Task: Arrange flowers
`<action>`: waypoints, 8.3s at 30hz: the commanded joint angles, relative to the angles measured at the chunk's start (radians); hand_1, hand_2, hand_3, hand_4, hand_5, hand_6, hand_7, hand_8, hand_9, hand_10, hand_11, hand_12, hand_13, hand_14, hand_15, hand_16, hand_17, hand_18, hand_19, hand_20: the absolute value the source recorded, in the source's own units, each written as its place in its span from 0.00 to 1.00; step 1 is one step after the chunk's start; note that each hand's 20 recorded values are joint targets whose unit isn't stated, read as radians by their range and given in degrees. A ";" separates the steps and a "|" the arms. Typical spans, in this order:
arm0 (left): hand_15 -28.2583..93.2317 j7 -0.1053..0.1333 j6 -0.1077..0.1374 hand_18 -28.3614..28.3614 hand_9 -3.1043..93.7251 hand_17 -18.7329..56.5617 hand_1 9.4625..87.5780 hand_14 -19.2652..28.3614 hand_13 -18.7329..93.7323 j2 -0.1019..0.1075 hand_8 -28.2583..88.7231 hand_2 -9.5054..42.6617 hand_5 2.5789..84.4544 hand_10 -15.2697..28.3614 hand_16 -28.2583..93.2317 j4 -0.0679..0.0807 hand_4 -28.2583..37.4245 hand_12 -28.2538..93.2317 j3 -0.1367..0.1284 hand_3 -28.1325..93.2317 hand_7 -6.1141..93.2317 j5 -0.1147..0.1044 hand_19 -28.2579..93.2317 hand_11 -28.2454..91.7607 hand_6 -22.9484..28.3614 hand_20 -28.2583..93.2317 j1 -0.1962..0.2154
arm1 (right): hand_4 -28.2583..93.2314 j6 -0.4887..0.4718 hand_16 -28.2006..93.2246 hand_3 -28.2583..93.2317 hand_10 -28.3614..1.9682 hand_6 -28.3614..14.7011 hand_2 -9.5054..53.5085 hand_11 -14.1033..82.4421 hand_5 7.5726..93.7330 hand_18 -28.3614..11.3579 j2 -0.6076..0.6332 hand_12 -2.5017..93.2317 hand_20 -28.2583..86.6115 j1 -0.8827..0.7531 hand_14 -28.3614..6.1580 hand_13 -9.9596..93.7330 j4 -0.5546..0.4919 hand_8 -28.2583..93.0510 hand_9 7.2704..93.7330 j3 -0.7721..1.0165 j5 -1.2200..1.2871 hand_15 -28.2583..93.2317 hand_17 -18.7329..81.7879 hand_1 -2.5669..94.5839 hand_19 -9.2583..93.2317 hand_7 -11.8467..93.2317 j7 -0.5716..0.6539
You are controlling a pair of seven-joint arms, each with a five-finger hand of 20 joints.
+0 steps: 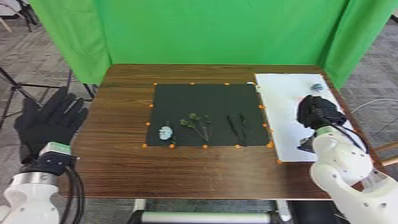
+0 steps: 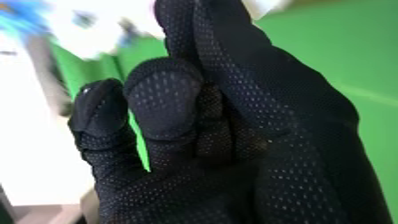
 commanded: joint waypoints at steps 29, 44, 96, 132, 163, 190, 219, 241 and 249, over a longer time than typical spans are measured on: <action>0.40 -0.026 0.025 0.66 0.29 0.24 0.14 0.59 0.32 0.034 0.16 0.45 0.37 0.61 0.17 0.032 0.00 0.28 0.081 0.77 0.18 -0.019 0.37 0.37 0.57 0.31 -0.066 | 0.00 0.049 0.57 0.83 0.72 0.73 0.00 0.30 0.75 0.14 -0.553 0.54 0.59 0.691 0.69 0.86 0.486 0.33 0.93 -0.729 -0.032 0.74 0.59 0.64 0.94 0.54 -0.259; 0.36 -0.042 0.011 0.63 0.27 0.27 0.16 0.54 0.32 0.044 0.16 0.39 0.36 0.58 0.18 0.047 0.00 0.28 0.111 0.81 0.18 -0.013 0.33 0.38 0.57 0.32 -0.105 | 0.00 0.107 0.59 0.83 0.74 0.74 0.00 0.29 0.72 0.16 -0.563 0.52 0.58 0.677 0.73 0.86 0.564 0.31 0.91 -0.815 -0.053 0.69 0.59 0.63 0.92 0.55 -0.236; 0.46 0.009 0.036 0.69 0.29 0.22 0.19 0.66 0.32 -0.003 0.15 0.39 0.34 0.65 0.17 0.001 0.00 0.30 0.030 0.79 0.21 -0.024 0.40 0.40 0.55 0.31 0.003 | 0.00 -0.147 0.51 0.87 0.36 0.56 0.00 0.26 0.51 0.11 -0.179 0.17 0.54 0.500 0.63 0.69 0.139 0.11 0.47 -0.371 0.039 0.68 0.52 0.55 0.89 0.35 -0.126; 0.47 0.058 0.054 0.70 0.31 0.21 0.18 0.68 0.33 0.002 0.15 0.41 0.37 0.66 0.16 -0.008 0.00 0.30 0.015 0.78 0.22 -0.055 0.42 0.40 0.57 0.30 0.038 | 0.00 -0.307 0.31 0.89 0.33 0.47 0.00 0.25 0.42 0.14 0.179 0.17 0.41 0.138 0.31 0.44 0.173 0.14 0.37 0.132 0.251 0.54 0.38 0.38 0.69 0.28 0.005; 0.48 0.053 0.040 0.71 0.32 0.21 0.18 0.68 0.34 0.020 0.15 0.42 0.38 0.66 0.16 -0.004 0.00 0.30 0.041 0.79 0.23 -0.079 0.44 0.41 0.57 0.30 0.012 | 0.03 -0.501 0.31 0.85 0.18 0.41 0.08 0.27 0.40 0.09 0.136 0.13 0.47 0.321 0.32 0.60 0.334 0.15 0.37 -0.037 0.323 0.78 0.47 0.32 0.85 0.23 0.003; 0.48 0.010 0.022 0.70 0.32 0.21 0.19 0.69 0.33 0.006 0.15 0.40 0.38 0.66 0.16 -0.003 0.00 0.31 0.028 0.79 0.22 -0.063 0.44 0.40 0.57 0.30 0.013 | 0.00 -0.220 0.51 0.76 0.51 0.55 0.00 0.41 0.63 0.35 0.123 0.49 0.44 0.116 0.71 0.77 0.246 0.29 0.73 -0.015 0.221 0.65 0.63 0.74 0.90 0.53 0.049; 0.47 -0.012 0.018 0.71 0.31 0.21 0.19 0.68 0.33 0.001 0.15 0.40 0.38 0.66 0.16 0.007 0.00 0.31 0.053 0.79 0.22 -0.039 0.44 0.40 0.57 0.30 -0.006 | 0.00 -0.108 0.61 0.82 0.62 0.65 0.00 0.46 0.63 0.28 -0.241 0.59 0.51 0.528 0.74 0.82 0.096 0.30 0.76 -0.416 0.138 0.65 0.65 0.71 0.91 0.62 -0.237; 0.48 -0.062 0.021 0.72 0.32 0.20 0.19 0.70 0.33 0.014 0.15 0.42 0.38 0.67 0.16 0.024 0.00 0.31 0.076 0.78 0.22 -0.030 0.45 0.40 0.57 0.29 -0.052 | 0.00 -0.179 0.60 0.82 0.62 0.65 0.00 0.46 0.62 0.28 -0.437 0.58 0.53 0.625 0.74 0.81 0.373 0.29 0.76 -0.643 -0.001 0.66 0.64 0.71 0.91 0.62 -0.273; 0.49 -0.066 0.033 0.71 0.32 0.20 0.19 0.70 0.33 0.012 0.15 0.41 0.38 0.67 0.16 0.021 0.00 0.31 0.073 0.79 0.22 -0.028 0.46 0.40 0.58 0.29 -0.054 | 0.00 -0.163 0.60 0.82 0.63 0.63 0.00 0.39 0.60 0.23 -0.436 0.52 0.55 0.610 0.70 0.77 0.355 0.25 0.74 -0.641 -0.012 0.68 0.60 0.69 0.90 0.56 -0.251</action>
